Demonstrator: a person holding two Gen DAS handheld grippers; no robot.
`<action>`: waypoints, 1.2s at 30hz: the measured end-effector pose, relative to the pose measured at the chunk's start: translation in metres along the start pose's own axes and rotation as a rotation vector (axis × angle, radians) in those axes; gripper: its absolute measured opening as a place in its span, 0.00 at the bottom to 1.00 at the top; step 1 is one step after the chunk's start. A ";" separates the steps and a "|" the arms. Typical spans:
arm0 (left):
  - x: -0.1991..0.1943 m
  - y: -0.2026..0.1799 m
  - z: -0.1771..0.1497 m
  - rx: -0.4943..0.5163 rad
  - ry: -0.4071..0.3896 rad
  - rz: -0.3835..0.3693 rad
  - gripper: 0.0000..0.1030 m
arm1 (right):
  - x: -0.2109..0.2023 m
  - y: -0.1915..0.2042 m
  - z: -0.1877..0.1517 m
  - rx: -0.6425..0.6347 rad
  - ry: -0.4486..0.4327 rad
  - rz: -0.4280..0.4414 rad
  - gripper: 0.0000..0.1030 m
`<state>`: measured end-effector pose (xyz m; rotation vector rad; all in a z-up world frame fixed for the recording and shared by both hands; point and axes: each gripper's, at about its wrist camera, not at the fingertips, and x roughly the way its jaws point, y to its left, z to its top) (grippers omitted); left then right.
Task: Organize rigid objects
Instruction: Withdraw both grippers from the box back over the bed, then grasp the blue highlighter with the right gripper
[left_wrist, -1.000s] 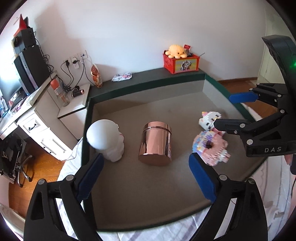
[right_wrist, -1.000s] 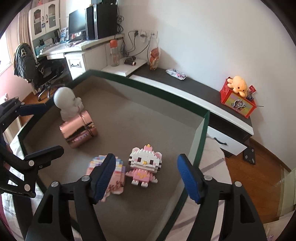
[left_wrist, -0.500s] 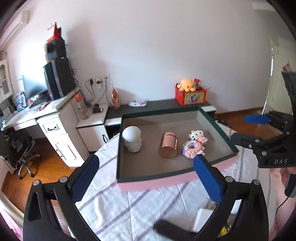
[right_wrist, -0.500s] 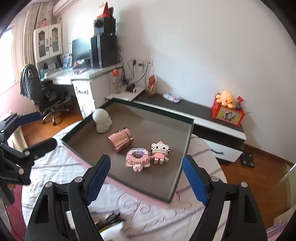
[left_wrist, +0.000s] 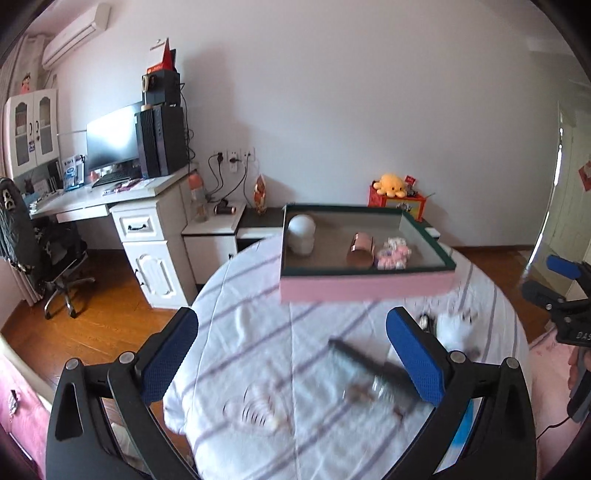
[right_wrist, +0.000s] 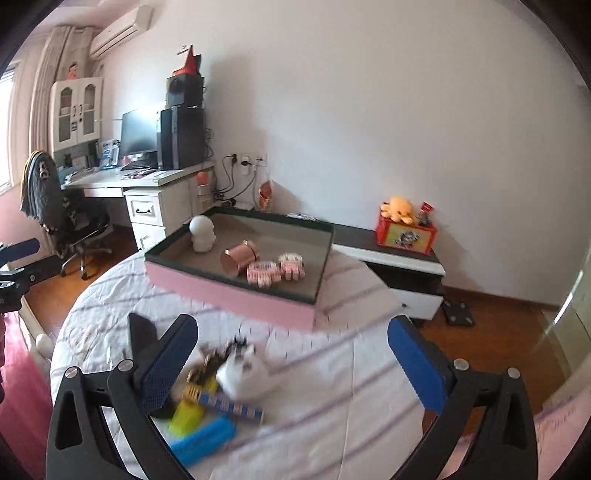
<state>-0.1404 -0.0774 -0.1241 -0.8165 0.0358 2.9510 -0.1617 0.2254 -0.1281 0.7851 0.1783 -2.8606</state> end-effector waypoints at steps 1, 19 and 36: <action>-0.002 0.001 -0.007 0.002 0.011 0.002 1.00 | -0.006 0.000 -0.008 0.018 0.001 -0.006 1.00; 0.024 -0.029 -0.064 0.053 0.188 -0.077 1.00 | -0.007 0.007 -0.101 0.160 0.135 -0.008 1.00; 0.034 -0.017 -0.080 0.063 0.246 -0.058 1.00 | 0.016 0.059 -0.119 0.158 0.201 0.095 1.00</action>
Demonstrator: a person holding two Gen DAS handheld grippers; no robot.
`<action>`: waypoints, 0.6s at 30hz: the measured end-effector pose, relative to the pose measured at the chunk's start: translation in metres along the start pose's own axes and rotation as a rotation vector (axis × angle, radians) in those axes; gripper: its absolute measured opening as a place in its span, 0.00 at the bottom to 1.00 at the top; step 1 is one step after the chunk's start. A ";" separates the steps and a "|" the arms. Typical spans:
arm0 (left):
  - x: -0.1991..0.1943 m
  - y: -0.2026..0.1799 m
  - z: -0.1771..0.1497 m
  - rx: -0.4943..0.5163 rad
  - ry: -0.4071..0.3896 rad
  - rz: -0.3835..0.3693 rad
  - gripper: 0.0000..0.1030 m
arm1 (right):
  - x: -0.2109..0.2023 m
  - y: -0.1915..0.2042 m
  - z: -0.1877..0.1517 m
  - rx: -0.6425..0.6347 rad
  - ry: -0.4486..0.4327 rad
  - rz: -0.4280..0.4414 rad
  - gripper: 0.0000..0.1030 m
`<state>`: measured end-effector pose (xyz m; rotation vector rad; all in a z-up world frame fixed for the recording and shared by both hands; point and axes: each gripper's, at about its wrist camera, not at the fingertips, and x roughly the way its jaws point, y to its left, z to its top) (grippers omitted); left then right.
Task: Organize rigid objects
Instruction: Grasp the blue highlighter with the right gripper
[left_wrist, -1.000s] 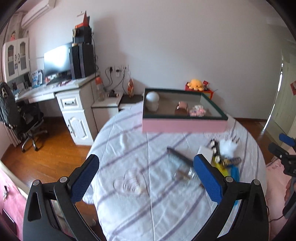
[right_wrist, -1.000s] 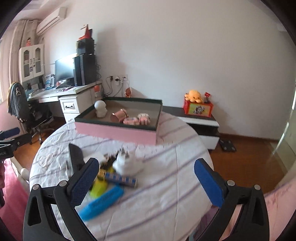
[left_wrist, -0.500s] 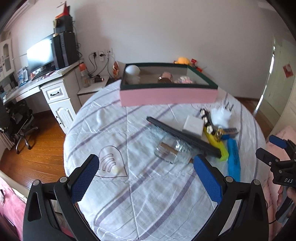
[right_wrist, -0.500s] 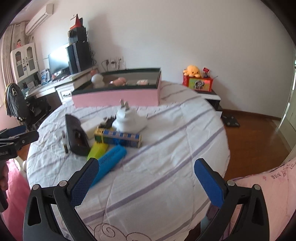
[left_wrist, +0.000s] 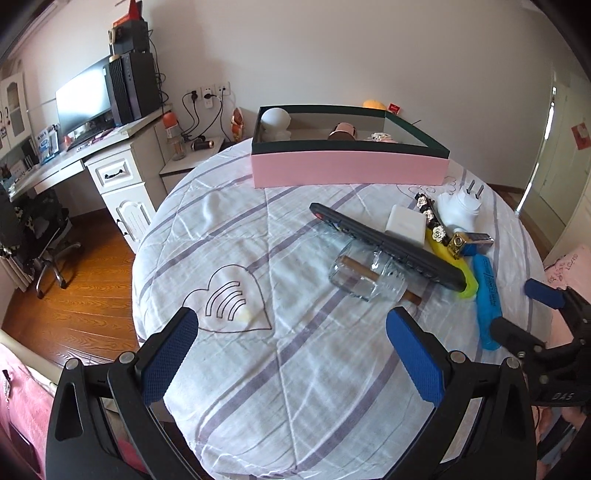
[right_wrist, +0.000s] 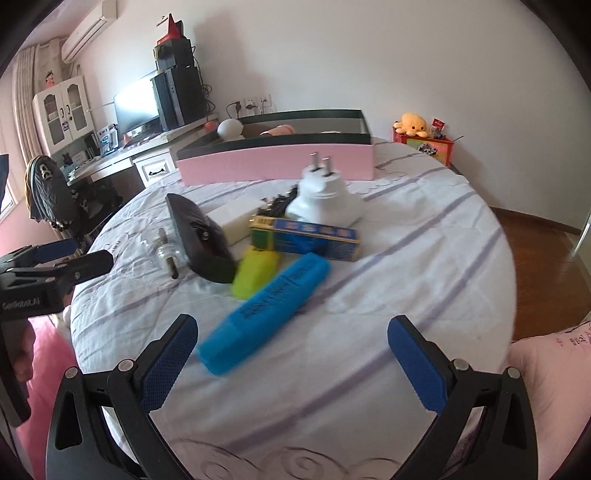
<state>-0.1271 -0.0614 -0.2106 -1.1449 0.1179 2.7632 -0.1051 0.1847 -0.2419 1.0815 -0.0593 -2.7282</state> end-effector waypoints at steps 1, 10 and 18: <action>0.000 0.001 -0.001 0.001 0.003 -0.001 1.00 | 0.004 0.004 0.000 -0.001 0.002 -0.003 1.00; 0.004 0.002 -0.004 -0.003 0.011 -0.004 1.00 | 0.009 -0.014 0.000 0.035 0.002 -0.120 1.00; 0.012 -0.004 -0.004 0.004 0.028 -0.021 1.00 | 0.007 -0.035 0.006 0.012 -0.001 -0.085 0.59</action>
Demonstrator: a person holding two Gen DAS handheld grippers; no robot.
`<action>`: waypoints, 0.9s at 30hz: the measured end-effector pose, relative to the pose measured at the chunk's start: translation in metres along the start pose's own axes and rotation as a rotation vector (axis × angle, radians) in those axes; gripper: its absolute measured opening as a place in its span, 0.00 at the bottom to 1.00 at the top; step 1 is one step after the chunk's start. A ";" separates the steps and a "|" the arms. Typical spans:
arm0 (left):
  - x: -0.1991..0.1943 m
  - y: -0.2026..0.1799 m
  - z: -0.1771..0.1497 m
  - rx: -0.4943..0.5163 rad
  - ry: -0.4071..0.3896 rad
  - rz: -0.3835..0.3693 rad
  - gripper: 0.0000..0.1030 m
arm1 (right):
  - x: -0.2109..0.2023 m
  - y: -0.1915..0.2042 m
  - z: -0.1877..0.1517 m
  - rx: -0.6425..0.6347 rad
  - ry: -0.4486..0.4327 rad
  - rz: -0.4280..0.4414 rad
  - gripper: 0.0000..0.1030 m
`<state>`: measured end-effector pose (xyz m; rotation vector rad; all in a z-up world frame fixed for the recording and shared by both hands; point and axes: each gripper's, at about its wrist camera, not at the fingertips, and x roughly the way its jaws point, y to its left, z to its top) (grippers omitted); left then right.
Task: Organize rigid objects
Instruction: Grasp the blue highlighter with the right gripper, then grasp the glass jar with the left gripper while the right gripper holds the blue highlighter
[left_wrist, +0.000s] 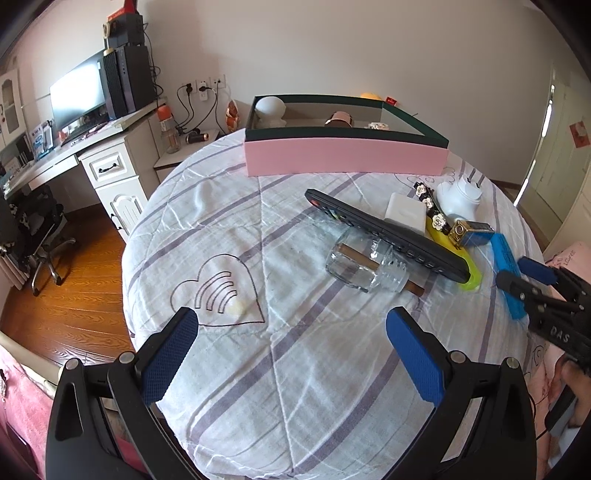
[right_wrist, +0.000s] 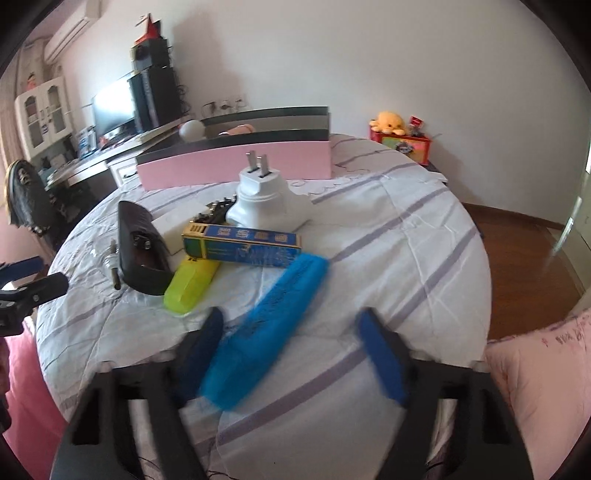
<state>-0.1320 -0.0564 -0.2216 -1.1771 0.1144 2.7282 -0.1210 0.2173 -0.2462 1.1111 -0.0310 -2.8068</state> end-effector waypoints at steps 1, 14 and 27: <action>0.001 -0.001 0.000 0.002 0.004 -0.001 1.00 | 0.000 0.001 0.001 -0.010 0.003 0.005 0.53; 0.034 -0.030 0.016 0.055 0.057 -0.088 1.00 | 0.019 -0.038 0.021 0.029 0.015 0.025 0.25; 0.058 -0.040 0.031 0.042 0.053 -0.102 0.68 | 0.025 -0.037 0.021 0.025 0.003 0.024 0.25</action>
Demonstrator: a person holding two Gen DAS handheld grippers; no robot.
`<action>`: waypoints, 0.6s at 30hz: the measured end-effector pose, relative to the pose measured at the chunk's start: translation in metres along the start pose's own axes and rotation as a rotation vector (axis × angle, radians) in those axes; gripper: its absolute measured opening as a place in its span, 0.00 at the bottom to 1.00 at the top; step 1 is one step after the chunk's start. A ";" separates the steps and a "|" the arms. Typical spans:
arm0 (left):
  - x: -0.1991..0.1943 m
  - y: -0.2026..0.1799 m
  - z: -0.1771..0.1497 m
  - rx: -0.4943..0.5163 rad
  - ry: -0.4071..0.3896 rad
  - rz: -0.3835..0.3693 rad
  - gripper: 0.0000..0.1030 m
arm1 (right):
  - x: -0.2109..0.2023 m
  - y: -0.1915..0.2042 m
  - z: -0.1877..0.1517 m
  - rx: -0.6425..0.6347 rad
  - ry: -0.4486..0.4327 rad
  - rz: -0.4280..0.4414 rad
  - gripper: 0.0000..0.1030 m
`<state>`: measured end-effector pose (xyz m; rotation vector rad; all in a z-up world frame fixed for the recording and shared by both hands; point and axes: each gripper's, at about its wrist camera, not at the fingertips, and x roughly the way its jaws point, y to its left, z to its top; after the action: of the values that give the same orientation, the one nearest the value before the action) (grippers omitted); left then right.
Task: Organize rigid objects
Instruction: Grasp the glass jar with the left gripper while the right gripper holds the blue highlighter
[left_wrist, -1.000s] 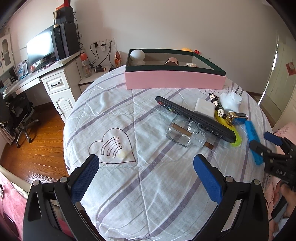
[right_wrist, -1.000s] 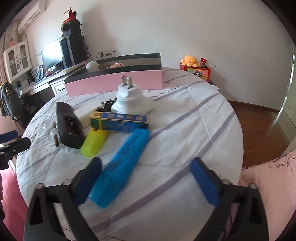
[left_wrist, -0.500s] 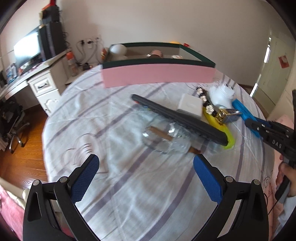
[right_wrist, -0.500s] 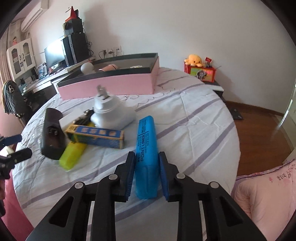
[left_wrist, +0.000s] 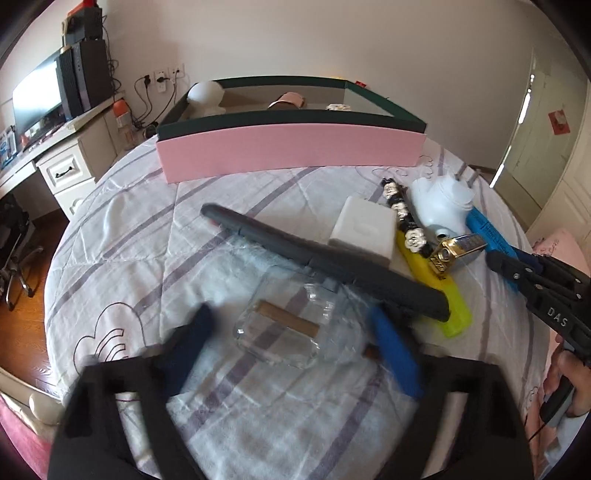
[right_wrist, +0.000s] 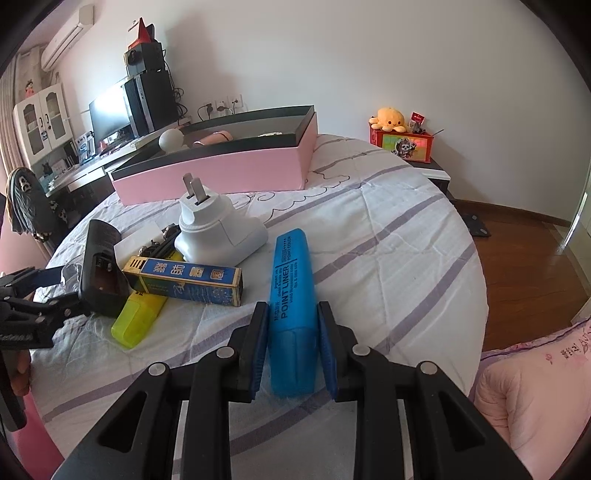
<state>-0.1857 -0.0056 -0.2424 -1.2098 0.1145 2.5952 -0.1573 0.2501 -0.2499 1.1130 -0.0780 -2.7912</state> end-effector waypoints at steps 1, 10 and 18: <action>-0.001 0.001 -0.001 0.002 -0.008 0.003 0.64 | 0.000 0.000 0.000 -0.003 0.000 -0.001 0.25; -0.023 0.025 -0.020 0.016 -0.008 0.068 0.62 | 0.001 0.002 0.001 -0.016 0.008 -0.020 0.26; -0.028 0.045 -0.029 -0.041 -0.024 0.101 0.71 | 0.003 0.005 0.003 -0.013 0.012 -0.045 0.26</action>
<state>-0.1599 -0.0604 -0.2419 -1.2163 0.1214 2.7108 -0.1610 0.2451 -0.2486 1.1422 -0.0339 -2.8201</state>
